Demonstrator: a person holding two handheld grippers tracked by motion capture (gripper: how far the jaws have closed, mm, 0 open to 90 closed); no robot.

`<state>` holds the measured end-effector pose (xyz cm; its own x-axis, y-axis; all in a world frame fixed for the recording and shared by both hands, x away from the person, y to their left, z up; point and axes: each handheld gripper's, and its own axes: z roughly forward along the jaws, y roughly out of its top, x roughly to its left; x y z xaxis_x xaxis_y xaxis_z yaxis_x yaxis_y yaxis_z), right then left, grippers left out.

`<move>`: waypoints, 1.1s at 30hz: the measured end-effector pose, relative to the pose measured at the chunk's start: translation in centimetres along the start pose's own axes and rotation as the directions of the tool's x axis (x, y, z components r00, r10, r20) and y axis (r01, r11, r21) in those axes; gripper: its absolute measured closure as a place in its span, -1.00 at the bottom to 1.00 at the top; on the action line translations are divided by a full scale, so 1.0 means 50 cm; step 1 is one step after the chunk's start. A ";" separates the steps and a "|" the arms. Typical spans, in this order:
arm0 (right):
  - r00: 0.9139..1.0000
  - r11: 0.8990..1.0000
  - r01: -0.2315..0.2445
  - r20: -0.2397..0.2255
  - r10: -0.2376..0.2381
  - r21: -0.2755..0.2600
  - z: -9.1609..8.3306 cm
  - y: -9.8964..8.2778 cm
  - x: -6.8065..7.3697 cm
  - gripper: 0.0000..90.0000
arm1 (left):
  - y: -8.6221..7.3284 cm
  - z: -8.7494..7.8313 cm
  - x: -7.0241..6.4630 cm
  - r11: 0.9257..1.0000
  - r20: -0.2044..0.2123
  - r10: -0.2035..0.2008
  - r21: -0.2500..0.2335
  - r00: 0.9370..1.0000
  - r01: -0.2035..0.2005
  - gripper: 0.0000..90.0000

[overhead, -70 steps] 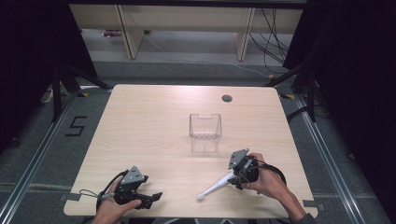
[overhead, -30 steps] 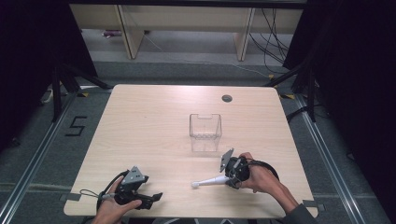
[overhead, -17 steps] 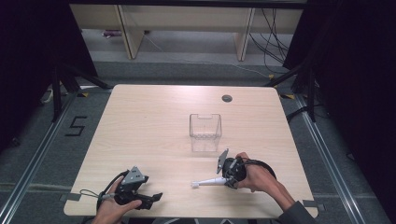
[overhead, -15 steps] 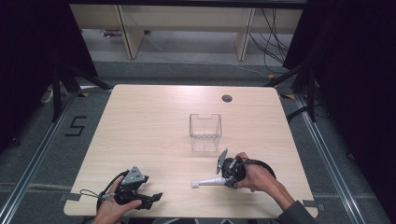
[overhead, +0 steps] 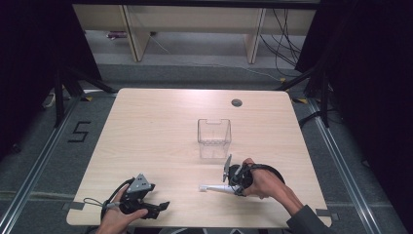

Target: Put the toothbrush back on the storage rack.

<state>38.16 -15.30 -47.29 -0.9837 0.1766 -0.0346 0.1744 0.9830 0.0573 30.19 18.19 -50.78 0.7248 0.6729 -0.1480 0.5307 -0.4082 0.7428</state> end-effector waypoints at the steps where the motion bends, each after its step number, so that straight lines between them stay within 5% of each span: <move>1: 1.000 1.000 0.000 0.000 0.000 0.000 0.000 0.000 0.000 0.44 | 0.000 0.000 0.000 1.000 0.000 0.000 0.000 1.000 0.000 -0.67; 5: 1.000 1.000 0.008 -0.007 -0.008 0.010 0.001 0.001 -0.004 0.45 | 0.000 0.000 0.000 1.000 0.002 0.002 0.001 1.000 -0.002 -0.67; 7: 0.999 0.998 -0.045 -0.023 0.046 0.034 -0.002 0.004 0.003 0.45 | 0.000 0.000 0.000 1.000 0.001 -0.001 0.000 1.000 0.001 -0.67; 11: 1.000 0.999 -0.012 -0.019 0.013 0.039 -0.002 0.006 0.002 0.45 | 0.000 0.000 0.000 1.000 0.001 -0.002 0.000 1.000 0.002 -0.67; 12: 0.999 0.998 -0.041 -0.010 0.042 0.049 -0.003 0.005 0.006 0.45 | 0.000 0.000 0.000 1.000 0.001 -0.001 0.000 1.000 0.001 -0.67; 13: 1.000 0.999 0.002 -0.020 -0.001 0.039 -0.001 0.005 0.001 0.46 | 0.000 0.000 0.000 1.000 0.001 -0.001 0.001 1.000 0.001 -0.67; 16: 0.999 0.998 -0.033 -0.011 0.034 0.057 -0.003 0.008 0.009 0.46 | 0.000 0.000 0.001 1.000 0.002 0.000 0.000 1.000 0.000 -0.67; 21: 1.000 0.999 -0.009 0.002 0.009 0.034 -0.006 0.006 0.004 0.47 | 0.000 0.000 0.002 1.000 0.001 -0.003 0.000 1.000 0.003 -0.67; 22: 1.000 0.999 0.008 0.002 -0.008 0.031 -0.008 0.007 0.003 0.47 | 0.001 -0.001 0.006 1.000 -0.013 0.023 0.015 1.000 -0.023 -0.67; 24: 0.999 0.999 -0.035 -0.003 0.036 0.031 -0.013 0.002 0.006 0.47 | 0.000 0.000 0.001 1.000 0.002 0.000 -0.001 1.000 0.000 -0.67; 27: 0.999 0.999 -0.035 0.013 0.034 0.023 -0.016 0.000 0.004 0.47 | 0.000 0.000 0.002 1.000 0.001 0.000 0.001 1.000 0.000 -0.67; 28: 1.000 1.000 0.008 0.020 -0.008 0.003 -0.014 -0.002 -0.002 0.47 | 0.001 -0.001 0.006 1.000 -0.014 0.025 0.016 1.000 -0.025 -0.67; 30: 0.998 0.998 -0.053 0.025 0.052 0.018 -0.021 -0.004 0.004 0.47 | 0.000 -0.001 0.004 1.000 -0.007 0.017 0.011 1.000 -0.017 -0.67; 32: 0.999 1.000 0.015 0.044 -0.015 -0.006 -0.018 -0.008 -0.006 0.47 | 0.000 0.000 0.001 1.000 0.002 0.000 -0.001 1.000 0.000 -0.67; 33: 0.999 1.000 -0.026 0.044 0.025 0.011 -0.021 -0.009 -0.001 0.47 | 0.000 0.000 0.001 1.000 0.001 0.000 0.001 1.000 0.000 -0.67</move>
<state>38.10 -15.82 -46.27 -0.9761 0.2033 -0.0771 0.2000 0.9786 0.0476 30.24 18.23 -50.80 0.7254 0.6721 -0.1485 0.5311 -0.4094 0.7419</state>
